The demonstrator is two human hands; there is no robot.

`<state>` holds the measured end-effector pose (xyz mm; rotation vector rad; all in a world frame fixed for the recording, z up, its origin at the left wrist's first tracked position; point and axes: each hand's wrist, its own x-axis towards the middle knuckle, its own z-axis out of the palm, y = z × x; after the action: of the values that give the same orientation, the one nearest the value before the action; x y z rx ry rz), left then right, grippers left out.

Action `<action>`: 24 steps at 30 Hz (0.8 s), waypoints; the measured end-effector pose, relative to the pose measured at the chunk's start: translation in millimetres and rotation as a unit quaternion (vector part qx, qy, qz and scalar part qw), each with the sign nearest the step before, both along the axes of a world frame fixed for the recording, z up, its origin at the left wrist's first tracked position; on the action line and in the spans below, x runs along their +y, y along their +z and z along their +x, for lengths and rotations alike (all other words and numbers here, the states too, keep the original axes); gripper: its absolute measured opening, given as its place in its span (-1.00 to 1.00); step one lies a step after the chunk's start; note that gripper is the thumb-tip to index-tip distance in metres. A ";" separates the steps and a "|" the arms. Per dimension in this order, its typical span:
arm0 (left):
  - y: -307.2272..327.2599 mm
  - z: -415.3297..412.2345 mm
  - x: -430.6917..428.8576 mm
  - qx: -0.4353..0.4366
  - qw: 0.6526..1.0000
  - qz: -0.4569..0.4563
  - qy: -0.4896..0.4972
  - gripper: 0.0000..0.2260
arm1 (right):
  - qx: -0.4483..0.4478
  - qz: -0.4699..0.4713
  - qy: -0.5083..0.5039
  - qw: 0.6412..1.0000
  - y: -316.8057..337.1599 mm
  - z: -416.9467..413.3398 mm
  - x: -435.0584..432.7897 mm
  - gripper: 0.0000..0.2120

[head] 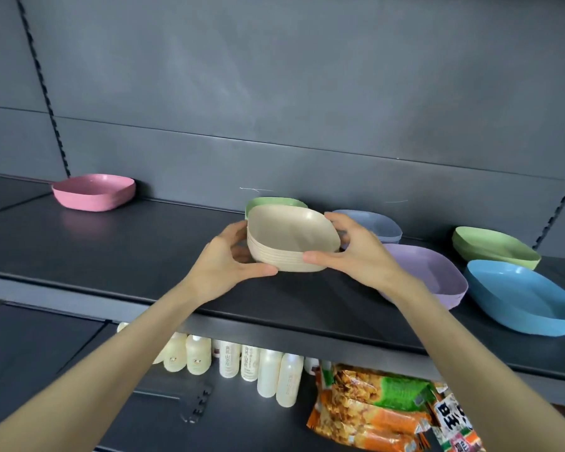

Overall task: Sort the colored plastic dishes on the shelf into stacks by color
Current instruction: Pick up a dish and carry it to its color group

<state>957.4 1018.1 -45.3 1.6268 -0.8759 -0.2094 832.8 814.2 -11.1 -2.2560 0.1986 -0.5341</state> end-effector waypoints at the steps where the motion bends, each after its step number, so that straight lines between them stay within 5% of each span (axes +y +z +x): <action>1: 3.2 3.7 6.3 0.002 1.000 -0.010 0.010 -0.29 | -0.015 0.006 0.000 1.000 0.6 6.8 6.5 -0.35; 11: 11.6 89.3 78.5 -0.007 0.999 -0.033 0.022 -0.34 | -0.020 0.062 0.014 0.998 -1.9 107.4 69.2 -0.15; 24: -4.7 257.0 143.3 -0.033 0.996 0.064 -0.048 -0.40 | 0.021 0.058 -0.069 0.996 -24.9 240.0 151.0 0.03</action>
<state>1214.4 1161.4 -50.0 1.7193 -1.0105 -0.2851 1072.8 965.3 -35.9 -2.1529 0.3994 -0.5339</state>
